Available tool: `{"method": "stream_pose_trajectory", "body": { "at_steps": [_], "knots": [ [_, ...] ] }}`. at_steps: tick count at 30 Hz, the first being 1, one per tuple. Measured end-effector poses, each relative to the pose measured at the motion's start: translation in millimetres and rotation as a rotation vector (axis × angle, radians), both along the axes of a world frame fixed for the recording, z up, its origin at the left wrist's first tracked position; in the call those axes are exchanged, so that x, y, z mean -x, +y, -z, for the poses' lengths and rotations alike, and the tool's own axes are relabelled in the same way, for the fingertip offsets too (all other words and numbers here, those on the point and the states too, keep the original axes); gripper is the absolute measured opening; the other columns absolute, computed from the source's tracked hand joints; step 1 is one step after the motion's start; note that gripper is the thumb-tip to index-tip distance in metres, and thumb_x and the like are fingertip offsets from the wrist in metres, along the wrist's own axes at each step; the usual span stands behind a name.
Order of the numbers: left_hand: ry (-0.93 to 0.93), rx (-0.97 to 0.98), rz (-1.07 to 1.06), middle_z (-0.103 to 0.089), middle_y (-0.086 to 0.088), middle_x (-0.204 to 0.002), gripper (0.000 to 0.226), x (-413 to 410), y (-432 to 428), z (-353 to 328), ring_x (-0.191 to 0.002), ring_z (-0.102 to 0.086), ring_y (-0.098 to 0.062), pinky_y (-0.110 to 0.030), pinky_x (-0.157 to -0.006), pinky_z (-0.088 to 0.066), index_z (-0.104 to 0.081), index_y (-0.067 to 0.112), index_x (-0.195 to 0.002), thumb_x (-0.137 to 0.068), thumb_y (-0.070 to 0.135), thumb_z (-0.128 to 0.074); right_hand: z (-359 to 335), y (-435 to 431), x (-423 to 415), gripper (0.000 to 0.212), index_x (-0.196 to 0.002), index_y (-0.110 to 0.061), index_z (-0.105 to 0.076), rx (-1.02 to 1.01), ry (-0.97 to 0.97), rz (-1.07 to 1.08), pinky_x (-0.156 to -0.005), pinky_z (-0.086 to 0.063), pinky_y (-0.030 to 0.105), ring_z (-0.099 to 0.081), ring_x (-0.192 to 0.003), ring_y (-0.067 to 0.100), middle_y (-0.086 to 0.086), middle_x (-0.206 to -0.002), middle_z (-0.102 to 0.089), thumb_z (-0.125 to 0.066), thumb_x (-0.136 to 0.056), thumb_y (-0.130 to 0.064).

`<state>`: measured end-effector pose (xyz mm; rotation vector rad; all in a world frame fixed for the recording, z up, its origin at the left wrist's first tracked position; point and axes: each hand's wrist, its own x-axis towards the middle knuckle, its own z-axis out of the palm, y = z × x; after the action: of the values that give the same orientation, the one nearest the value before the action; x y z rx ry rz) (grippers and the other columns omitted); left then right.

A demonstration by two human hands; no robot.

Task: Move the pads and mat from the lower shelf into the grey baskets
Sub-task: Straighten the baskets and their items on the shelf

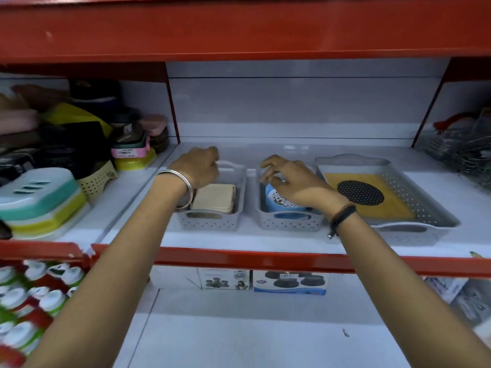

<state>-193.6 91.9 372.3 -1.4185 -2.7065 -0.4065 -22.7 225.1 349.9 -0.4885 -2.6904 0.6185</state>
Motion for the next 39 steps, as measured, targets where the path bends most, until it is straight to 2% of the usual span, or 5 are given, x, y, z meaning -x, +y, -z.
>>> {"method": "stream_pose_trajectory", "body": {
  "at_steps": [17,23,30,35,39],
  "knots": [
    [-0.109,0.149,-0.03,-0.046,-0.024,-0.129,0.034,33.8,-31.9,34.4,-0.115,-0.048,-0.038,-0.041,-0.095,-0.044,-0.047,0.009,-0.12,-0.089,0.016,-0.039,19.5,-37.7,62.4,0.042,-0.127,-0.015,-0.045,-0.13,-0.129,0.007,-0.092,-0.035,0.031,-0.042,-0.12,0.031,0.008,-0.119,-0.063,-0.048,-0.085,-0.02],
    [-0.144,0.299,0.164,-0.039,-0.008,-0.147,0.084,38.2,-34.4,29.6,-0.133,-0.038,-0.025,-0.038,-0.106,-0.039,-0.024,0.018,-0.145,-0.076,0.038,-0.066,21.8,-38.4,75.6,0.082,-0.14,-0.019,-0.026,-0.16,-0.324,-0.043,-0.114,-0.012,0.033,-0.041,-0.129,0.028,0.008,-0.13,-0.057,-0.066,-0.073,-0.044],
    [-0.161,0.294,0.183,-0.052,-0.011,-0.134,0.072,39.6,-32.2,31.5,-0.118,-0.051,-0.028,-0.045,-0.101,-0.047,-0.041,0.015,-0.133,-0.071,0.035,-0.071,23.6,-38.7,80.0,0.077,-0.136,-0.014,-0.033,-0.149,-0.294,-0.005,-0.112,-0.017,0.032,-0.044,-0.124,0.027,0.008,-0.128,-0.059,-0.069,-0.072,-0.038],
    [-0.104,0.251,0.193,-0.029,-0.007,-0.153,0.084,33.3,-38.6,31.1,-0.142,-0.022,-0.024,-0.039,-0.116,-0.025,-0.022,0.017,-0.146,-0.079,0.039,-0.066,6.4,-43.1,54.5,0.071,-0.139,-0.019,-0.031,0.011,-0.158,0.005,-0.101,-0.037,0.034,-0.046,-0.124,0.023,0.001,-0.139,-0.05,-0.066,-0.08,-0.039],
    [-0.193,0.074,0.293,-0.061,-0.007,-0.121,0.035,10.0,-56.3,18.5,-0.105,-0.054,-0.022,-0.035,-0.09,-0.045,-0.053,0.02,-0.12,-0.09,0.037,-0.051,-8.9,-39.8,1.7,0.027,-0.101,-0.023,-0.051,-0.07,-0.163,0.188,-0.076,-0.044,0.032,-0.055,-0.091,0.02,0.003,-0.106,-0.059,-0.053,-0.087,-0.046]
  ]
}}
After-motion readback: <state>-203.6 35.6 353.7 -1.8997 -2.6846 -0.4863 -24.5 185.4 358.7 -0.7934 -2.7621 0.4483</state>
